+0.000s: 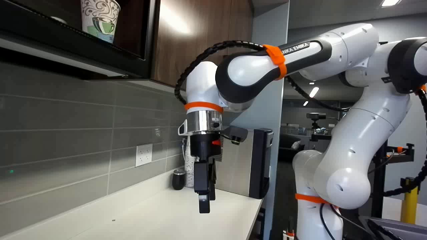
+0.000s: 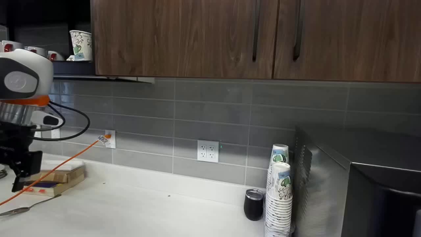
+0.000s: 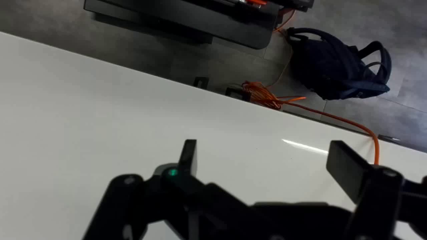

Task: Remove the paper cup from the cabinet and put it on the counter

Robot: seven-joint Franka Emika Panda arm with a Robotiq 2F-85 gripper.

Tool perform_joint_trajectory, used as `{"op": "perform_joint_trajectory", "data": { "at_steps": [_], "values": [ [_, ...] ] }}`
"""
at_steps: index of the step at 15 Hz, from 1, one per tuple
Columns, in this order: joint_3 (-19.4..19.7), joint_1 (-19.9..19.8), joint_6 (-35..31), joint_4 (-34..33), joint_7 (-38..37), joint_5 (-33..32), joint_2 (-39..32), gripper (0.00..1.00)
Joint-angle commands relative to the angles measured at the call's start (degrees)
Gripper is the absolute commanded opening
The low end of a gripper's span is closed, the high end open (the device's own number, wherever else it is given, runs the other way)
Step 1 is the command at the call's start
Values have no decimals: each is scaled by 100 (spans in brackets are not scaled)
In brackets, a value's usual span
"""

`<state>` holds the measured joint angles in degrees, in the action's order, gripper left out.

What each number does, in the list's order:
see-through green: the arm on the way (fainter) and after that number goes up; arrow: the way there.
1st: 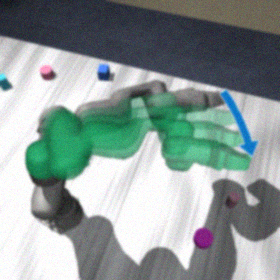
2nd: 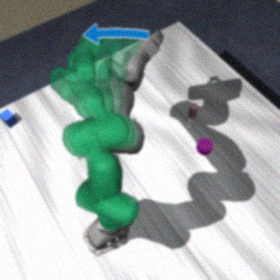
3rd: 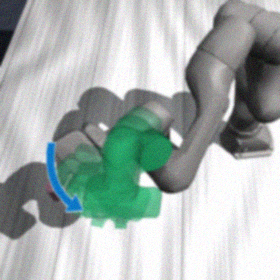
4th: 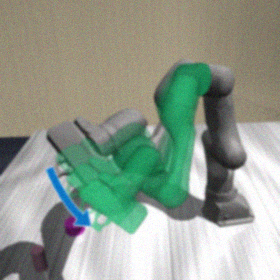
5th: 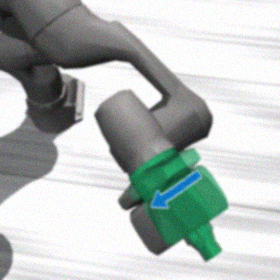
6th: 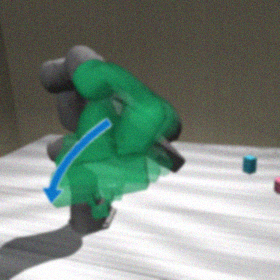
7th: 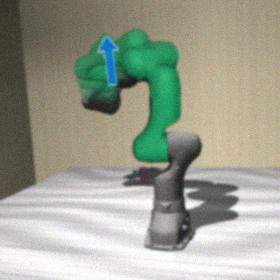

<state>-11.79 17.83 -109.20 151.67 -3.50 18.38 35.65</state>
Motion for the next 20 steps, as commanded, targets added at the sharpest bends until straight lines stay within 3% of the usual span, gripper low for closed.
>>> {"op": "perform_joint_trajectory", "data": {
  "at_steps": [1, 9, 15, 20],
  "values": [
    [-36, -43, 28, -16, 17, 18, 5, 100],
    [-218, 23, 40, -224, 20, -192, 130, 100],
    [-822, 92, 524, -1321, -252, -1012, 417, 100],
    [-1084, 89, 1004, -2522, -225, -1480, 468, 100]
  ]
}}
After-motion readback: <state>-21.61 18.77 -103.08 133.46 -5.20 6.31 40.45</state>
